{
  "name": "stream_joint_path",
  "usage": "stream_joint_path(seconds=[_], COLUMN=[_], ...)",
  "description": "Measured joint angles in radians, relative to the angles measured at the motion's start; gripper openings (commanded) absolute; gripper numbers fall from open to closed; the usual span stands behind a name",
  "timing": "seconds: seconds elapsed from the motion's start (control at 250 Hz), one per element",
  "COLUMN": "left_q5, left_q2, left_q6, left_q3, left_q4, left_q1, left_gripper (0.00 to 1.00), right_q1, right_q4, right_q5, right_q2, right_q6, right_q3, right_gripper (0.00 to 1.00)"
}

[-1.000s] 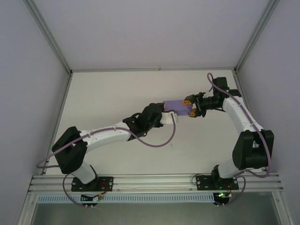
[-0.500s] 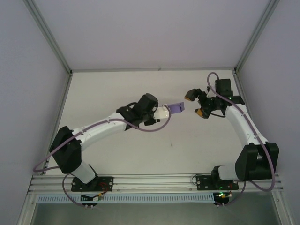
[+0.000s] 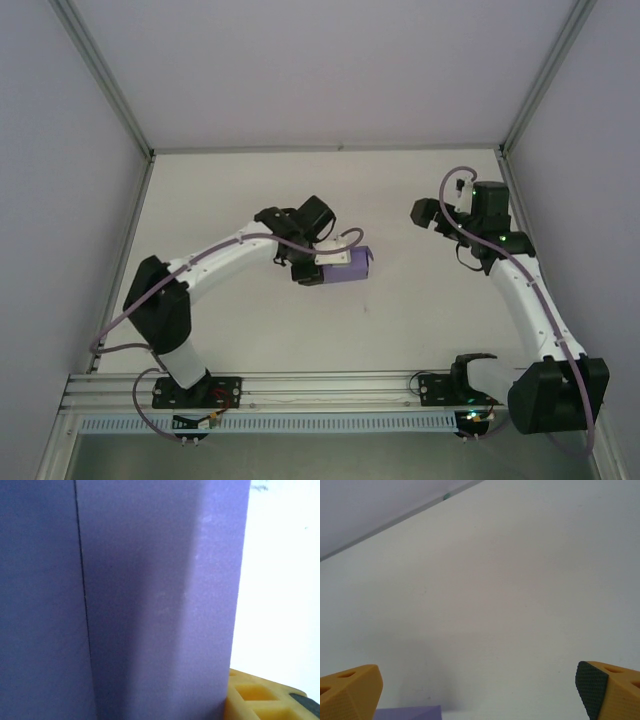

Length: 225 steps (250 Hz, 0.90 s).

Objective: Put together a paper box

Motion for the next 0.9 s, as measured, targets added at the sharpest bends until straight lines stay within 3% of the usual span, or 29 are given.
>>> stream_joint_path(seconds=[0.18,0.319,0.415,0.631,0.767,0.898], left_q5=[-0.001,-0.005,-0.008,0.004,0.011,0.014], left_q2=[0.113,0.151,0.169,0.175,0.175,0.175], left_q6=[-0.027,-0.038,-0.041,-0.040,-0.041,-0.040], left_q3=[0.072,0.089,0.095,0.097,0.097,0.097], left_q4=[-0.031,-0.022,-0.022,-0.020,-0.020,-0.020], left_q1=[0.009,0.016,0.018,0.023,0.027,0.029], left_gripper=[0.52,0.51,0.50,0.50,0.49,0.49], right_q1=[0.008,0.071,0.128,0.209,0.253,0.287], right_q4=[-0.001,-0.011,-0.028,-0.050,-0.053,-0.055], right_q5=[-0.086,-0.091,-0.089,-0.105,-0.147,-0.169], right_q2=[0.025,0.071,0.101,0.166,0.196,0.234], right_q6=[-0.063,-0.117,-0.149,-0.227,-0.280,-0.314], right_q3=[0.000,0.000,0.000,0.000,0.000,0.012], right_gripper=[0.97,0.96,0.87,0.79,0.63,0.55])
